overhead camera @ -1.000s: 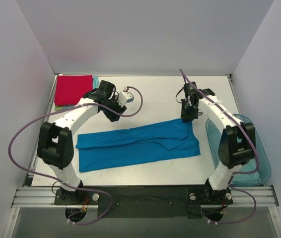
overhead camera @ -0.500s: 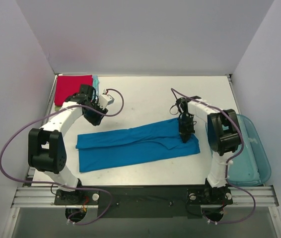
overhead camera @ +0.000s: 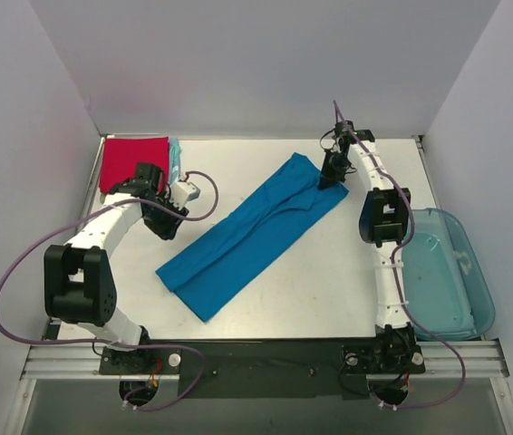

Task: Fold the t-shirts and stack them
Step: Rotate the tshirt 85 degrees

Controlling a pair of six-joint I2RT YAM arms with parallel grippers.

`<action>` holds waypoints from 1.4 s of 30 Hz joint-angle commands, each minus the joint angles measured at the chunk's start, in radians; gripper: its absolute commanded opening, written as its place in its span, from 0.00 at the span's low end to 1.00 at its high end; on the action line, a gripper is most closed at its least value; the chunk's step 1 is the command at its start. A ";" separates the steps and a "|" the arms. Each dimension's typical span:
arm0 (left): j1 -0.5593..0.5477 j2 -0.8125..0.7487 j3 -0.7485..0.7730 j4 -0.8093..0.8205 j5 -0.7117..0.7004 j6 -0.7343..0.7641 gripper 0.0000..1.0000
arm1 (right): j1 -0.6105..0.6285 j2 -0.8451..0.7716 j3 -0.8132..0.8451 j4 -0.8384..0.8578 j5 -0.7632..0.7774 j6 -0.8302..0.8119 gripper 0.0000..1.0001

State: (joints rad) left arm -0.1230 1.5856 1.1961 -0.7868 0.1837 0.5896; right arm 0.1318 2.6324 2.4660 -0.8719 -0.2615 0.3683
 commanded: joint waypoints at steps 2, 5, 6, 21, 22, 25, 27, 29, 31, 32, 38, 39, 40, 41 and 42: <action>0.000 -0.026 -0.091 -0.045 0.040 0.044 0.50 | -0.005 -0.191 -0.180 0.223 -0.130 0.063 0.00; -0.001 -0.009 -0.141 -0.025 0.040 0.059 0.45 | -0.004 -0.331 -0.281 0.252 -0.082 0.041 0.00; -0.001 -0.001 -0.159 -0.017 0.036 0.065 0.43 | -0.008 -0.357 -0.352 0.252 -0.059 0.046 0.00; -0.177 -0.032 -0.308 -0.037 0.115 0.150 0.29 | -0.047 -0.430 -0.742 0.298 0.016 0.280 0.37; -0.211 -0.041 -0.311 -0.051 0.144 0.156 0.29 | -0.054 -0.402 -0.733 0.298 0.004 0.290 0.37; -0.251 -0.099 -0.329 -0.098 0.218 0.185 0.31 | -0.072 -0.336 -0.711 0.303 -0.030 0.331 0.22; -0.257 -0.125 -0.319 -0.153 0.266 0.205 0.33 | -0.087 -0.292 -0.671 0.324 -0.111 0.348 0.06; -0.254 -0.153 -0.305 -0.215 0.234 0.226 0.36 | -0.096 -0.249 -0.633 0.381 -0.188 0.379 0.00; -0.247 -0.203 -0.309 -0.290 0.188 0.277 0.41 | -0.106 -0.200 -0.552 0.407 -0.219 0.402 0.00; -0.241 -0.220 -0.313 -0.304 0.175 0.311 0.43 | -0.113 -0.177 -0.470 0.416 -0.225 0.411 0.00; -0.247 -0.299 -0.296 -0.388 0.221 0.355 0.47 | -0.127 0.030 -0.138 0.603 -0.327 0.569 0.00; -0.247 -0.309 -0.299 -0.370 0.235 0.358 0.47 | -0.129 0.059 -0.119 0.666 -0.356 0.610 0.00; -0.248 -0.320 -0.303 -0.358 0.240 0.383 0.47 | -0.129 0.070 -0.095 0.677 -0.364 0.630 0.04; -0.248 -0.337 -0.306 -0.338 0.255 0.397 0.48 | -0.129 0.072 -0.088 0.680 -0.372 0.632 0.10; -0.248 -0.351 -0.308 -0.325 0.264 0.430 0.48 | -0.129 0.061 -0.113 0.683 -0.374 0.624 0.22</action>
State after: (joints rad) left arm -0.3710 1.2873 0.8665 -1.1156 0.3717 0.9184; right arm 0.0113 2.6854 2.3226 -0.2813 -0.5747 0.9104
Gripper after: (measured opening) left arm 0.475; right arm 0.076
